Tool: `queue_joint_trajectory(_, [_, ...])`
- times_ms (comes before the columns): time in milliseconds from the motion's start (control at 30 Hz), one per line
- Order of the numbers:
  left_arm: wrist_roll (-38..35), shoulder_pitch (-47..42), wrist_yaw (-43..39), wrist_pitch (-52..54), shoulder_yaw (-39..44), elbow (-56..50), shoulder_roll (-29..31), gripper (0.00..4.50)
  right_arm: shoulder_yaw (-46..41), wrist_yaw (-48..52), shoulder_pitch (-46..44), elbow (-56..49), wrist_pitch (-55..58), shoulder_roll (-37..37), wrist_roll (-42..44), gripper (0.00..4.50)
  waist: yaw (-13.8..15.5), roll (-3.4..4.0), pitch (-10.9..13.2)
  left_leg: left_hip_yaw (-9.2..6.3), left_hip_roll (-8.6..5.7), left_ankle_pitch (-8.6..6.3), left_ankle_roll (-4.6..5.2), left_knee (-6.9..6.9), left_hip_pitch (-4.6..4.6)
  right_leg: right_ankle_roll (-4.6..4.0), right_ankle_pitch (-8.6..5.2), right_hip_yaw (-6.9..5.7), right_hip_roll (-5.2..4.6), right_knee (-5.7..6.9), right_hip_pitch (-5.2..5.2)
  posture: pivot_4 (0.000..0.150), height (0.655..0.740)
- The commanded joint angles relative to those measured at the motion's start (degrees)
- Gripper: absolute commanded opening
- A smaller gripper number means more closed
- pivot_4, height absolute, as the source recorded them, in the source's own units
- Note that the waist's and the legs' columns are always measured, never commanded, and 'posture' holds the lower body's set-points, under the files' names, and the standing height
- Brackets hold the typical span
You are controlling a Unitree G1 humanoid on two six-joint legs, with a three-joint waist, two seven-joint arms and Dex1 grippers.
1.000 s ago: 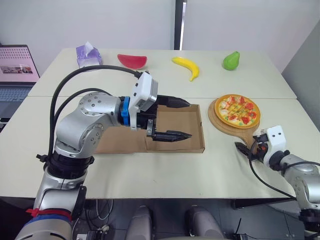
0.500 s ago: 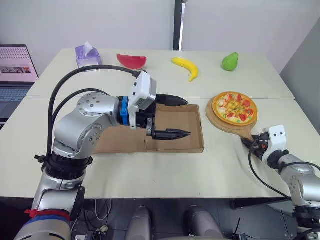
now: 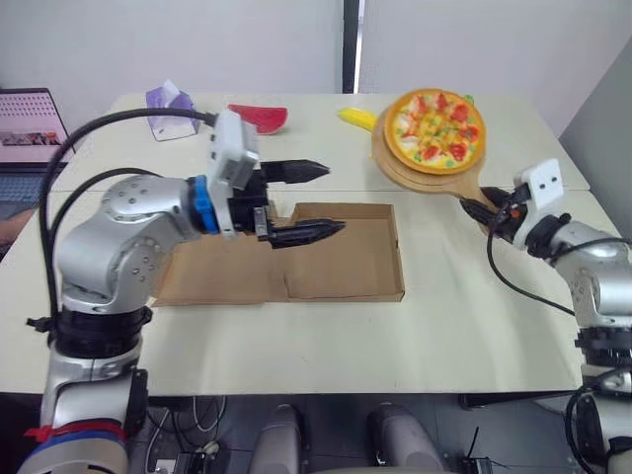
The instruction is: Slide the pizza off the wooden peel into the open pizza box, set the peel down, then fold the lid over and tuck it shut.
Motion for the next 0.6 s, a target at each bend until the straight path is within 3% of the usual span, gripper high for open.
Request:
queue_joint_trajectory(33, [-2.9, 3.0, 1.1, 2.1, 6.0, -3.6, 3.6, 4.50, 1.5, 5.7, -5.5, 0.4, -3.8, -1.3, 0.5, 1.69, 0.1, -0.01, 0.0, -0.02, 0.00, 0.00, 0.00, 0.00, -0.01, 0.00, 0.00, -0.03, 0.00, 0.00, 0.00, 0.150, 0.7400])
queue_joint_trajectory(367, [-12.0, 16.2, 6.4, 10.9, 19.9, -11.5, 11.4, 4.50, 5.9, 12.5, -7.9, 4.1, -16.4, 1.3, -2.1, 1.69, 0.6, -0.10, 0.1, -0.06, 0.03, 0.00, 0.00, 0.05, -0.13, 0.00, 0.00, -0.10, -0.04, 0.01, -0.08, 0.150, 0.7400])
queue_joint_trajectory(600, [-13.6, 17.3, 9.1, 10.8, 20.4, -13.0, 12.2, 4.50, 7.7, 12.5, -7.3, 6.8, -26.0, 3.0, -6.0, 1.69, 0.6, -0.11, 0.1, -0.08, 0.02, 0.00, 0.00, 0.05, -0.12, 0.00, 0.00, -0.12, -0.05, 0.02, -0.06, 0.150, 0.7400])
